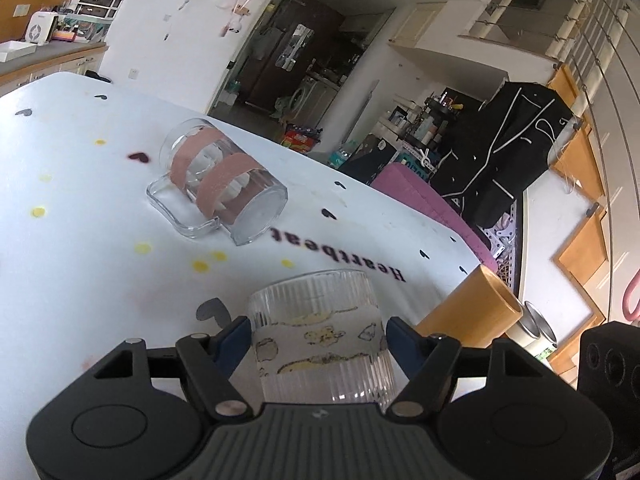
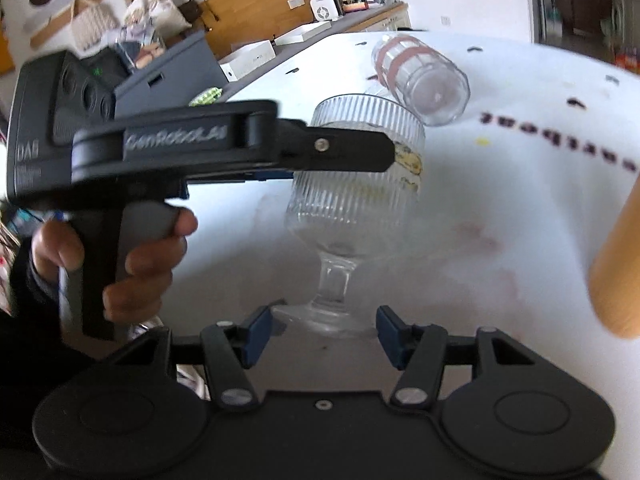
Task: Flip cup upright
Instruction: 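Rotate the held glass upright with the right tool while the left tool grips its bowl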
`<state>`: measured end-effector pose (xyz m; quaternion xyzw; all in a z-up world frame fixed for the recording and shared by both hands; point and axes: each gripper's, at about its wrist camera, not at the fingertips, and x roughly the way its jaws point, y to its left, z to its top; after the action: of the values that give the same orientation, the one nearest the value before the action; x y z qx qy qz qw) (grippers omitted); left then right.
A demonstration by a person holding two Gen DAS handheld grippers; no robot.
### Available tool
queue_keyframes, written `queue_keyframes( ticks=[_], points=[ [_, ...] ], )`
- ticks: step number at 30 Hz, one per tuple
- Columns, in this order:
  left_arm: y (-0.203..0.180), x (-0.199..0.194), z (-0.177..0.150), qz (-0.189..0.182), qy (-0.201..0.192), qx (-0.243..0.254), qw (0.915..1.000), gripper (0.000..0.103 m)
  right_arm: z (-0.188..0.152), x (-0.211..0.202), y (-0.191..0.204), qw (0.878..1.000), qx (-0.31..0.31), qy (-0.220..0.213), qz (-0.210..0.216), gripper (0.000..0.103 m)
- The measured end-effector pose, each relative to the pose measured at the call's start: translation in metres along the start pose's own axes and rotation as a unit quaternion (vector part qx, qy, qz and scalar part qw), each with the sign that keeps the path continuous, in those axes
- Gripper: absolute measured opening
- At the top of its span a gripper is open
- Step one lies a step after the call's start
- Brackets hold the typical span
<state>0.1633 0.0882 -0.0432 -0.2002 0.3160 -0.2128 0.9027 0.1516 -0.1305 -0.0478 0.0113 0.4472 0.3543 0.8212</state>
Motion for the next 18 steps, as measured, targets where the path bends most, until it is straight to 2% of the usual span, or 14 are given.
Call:
queue_keyframes(
  ticks=[3, 5, 7, 8, 9, 11, 13, 14, 15, 18],
  points=[
    [0.003, 0.0, 0.0, -0.004, 0.002, -0.007, 1.0, 0.074, 0.003, -0.002, -0.001, 1.0, 0.007, -0.012, 0.008, 0.061],
    [0.005, 0.001, 0.001, -0.007, 0.004, -0.011, 0.9999, 0.074, 0.008, -0.009, -0.004, 1.0, 0.008, -0.025, 0.013, 0.071],
    [0.005, 0.002, 0.002, -0.007, 0.005, -0.012, 0.9999, 0.074, 0.014, -0.011, -0.007, 0.999, 0.012, -0.029, 0.014, 0.07],
    [0.005, 0.001, 0.002, -0.008, 0.004, -0.011, 0.9999, 0.074, 0.018, -0.008, -0.01, 0.999, 0.02, -0.024, 0.01, 0.064],
    [0.004, 0.0, 0.002, -0.01, 0.003, -0.011, 0.9999, 0.073, 0.021, -0.005, -0.011, 0.999, 0.028, -0.017, 0.008, 0.05],
    [0.004, -0.002, 0.002, -0.019, -0.001, -0.01, 0.9998, 0.072, 0.026, 0.006, -0.016, 0.999, 0.048, 0.007, 0.004, 0.034],
    [0.003, -0.006, 0.002, -0.023, -0.009, -0.003, 0.9997, 0.07, 0.026, 0.016, -0.019, 0.998, 0.053, 0.017, 0.01, 0.029],
    [0.002, -0.009, 0.002, -0.024, -0.017, 0.001, 0.9996, 0.07, 0.026, 0.02, -0.017, 0.998, 0.052, 0.014, 0.021, 0.019],
    [0.001, -0.011, 0.003, -0.025, -0.023, 0.004, 0.9994, 0.07, 0.028, 0.021, -0.017, 0.999, 0.048, 0.011, 0.021, 0.019],
    [-0.004, -0.021, 0.005, -0.037, -0.04, 0.015, 0.9984, 0.068, 0.025, 0.021, -0.007, 1.0, 0.002, -0.017, -0.013, 0.017]
  ],
)
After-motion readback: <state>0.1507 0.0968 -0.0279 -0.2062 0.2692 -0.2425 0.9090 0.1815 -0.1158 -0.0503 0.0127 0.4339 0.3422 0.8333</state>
